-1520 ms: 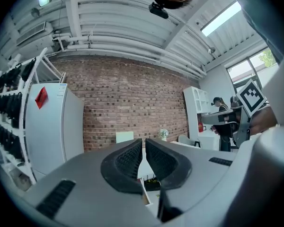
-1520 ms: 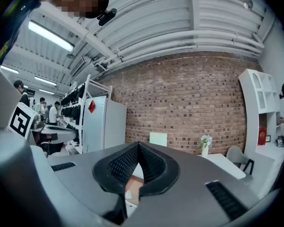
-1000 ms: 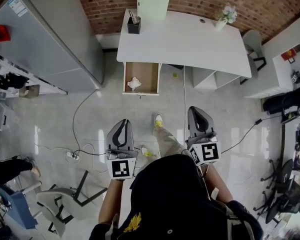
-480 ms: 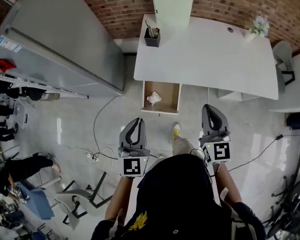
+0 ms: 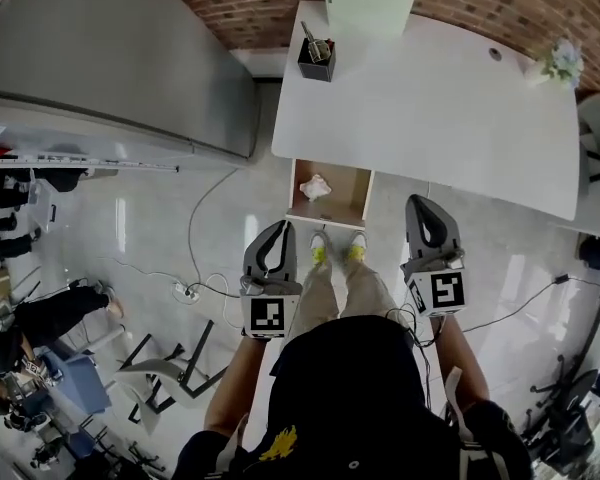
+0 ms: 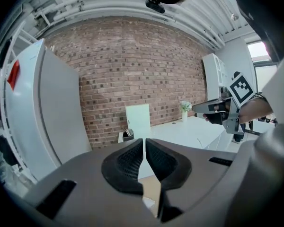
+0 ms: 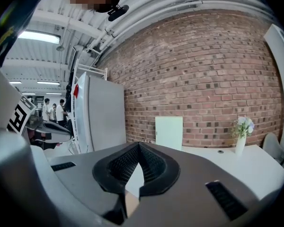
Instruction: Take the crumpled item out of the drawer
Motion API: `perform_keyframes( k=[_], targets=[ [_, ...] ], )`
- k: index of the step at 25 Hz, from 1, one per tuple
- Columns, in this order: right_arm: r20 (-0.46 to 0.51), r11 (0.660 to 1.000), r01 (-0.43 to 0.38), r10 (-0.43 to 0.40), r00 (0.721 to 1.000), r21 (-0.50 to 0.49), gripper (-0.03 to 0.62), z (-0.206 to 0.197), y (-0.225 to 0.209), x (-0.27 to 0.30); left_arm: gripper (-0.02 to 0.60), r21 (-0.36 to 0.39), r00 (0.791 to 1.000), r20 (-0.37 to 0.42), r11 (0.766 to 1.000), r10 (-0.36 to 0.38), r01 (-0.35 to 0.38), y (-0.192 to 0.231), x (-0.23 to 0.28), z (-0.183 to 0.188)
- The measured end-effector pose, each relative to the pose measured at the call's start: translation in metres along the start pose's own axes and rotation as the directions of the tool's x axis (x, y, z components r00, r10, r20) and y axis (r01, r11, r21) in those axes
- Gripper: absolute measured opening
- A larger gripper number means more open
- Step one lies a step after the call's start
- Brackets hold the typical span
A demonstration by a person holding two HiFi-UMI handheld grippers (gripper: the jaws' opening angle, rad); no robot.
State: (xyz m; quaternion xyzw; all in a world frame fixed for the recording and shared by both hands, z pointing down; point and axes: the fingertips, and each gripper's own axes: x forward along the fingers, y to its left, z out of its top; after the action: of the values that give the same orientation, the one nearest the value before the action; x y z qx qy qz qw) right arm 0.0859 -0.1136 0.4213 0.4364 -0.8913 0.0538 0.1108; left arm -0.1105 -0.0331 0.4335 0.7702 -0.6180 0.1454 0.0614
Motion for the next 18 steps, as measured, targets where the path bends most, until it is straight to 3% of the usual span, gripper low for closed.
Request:
perform_keyframes(
  k=[4, 7, 12, 16, 18],
  targets=[
    [-0.046, 1.000, 0.008, -0.008, 0.999, 0.016, 0.025, -0.033, 0.007, 0.039, 0.021, 0.041, 0.989, -0.115, 0.994, -0.094, 0.099, 0.012, 0.034, -0.061],
    [-0.082, 0.998, 0.035, -0.030, 0.996, 0.053, 0.025, -0.067, 0.016, 0.060, 0.021, -0.035, 0.962, -0.215, 0.986, -0.169, 0.166, 0.017, 0.061, -0.111],
    [-0.136, 0.993, 0.067, -0.054, 0.989, 0.094, 0.025, -0.123, 0.030, 0.089, 0.034, -0.112, 0.891, -0.362, 0.962, -0.272, 0.249, 0.014, 0.110, -0.204],
    [-0.181, 0.990, 0.062, -0.039, 0.983, 0.124, 0.025, -0.172, 0.042, 0.113, 0.158, -0.161, 0.824, -0.447, 0.937, -0.349, 0.310, -0.004, 0.141, -0.275],
    [-0.210, 0.981, 0.103, -0.068, 0.975, 0.162, 0.025, -0.198, 0.039, 0.124, 0.210, -0.176, 0.796, -0.483, 0.930, -0.366, 0.322, -0.013, 0.161, -0.309]
  ],
)
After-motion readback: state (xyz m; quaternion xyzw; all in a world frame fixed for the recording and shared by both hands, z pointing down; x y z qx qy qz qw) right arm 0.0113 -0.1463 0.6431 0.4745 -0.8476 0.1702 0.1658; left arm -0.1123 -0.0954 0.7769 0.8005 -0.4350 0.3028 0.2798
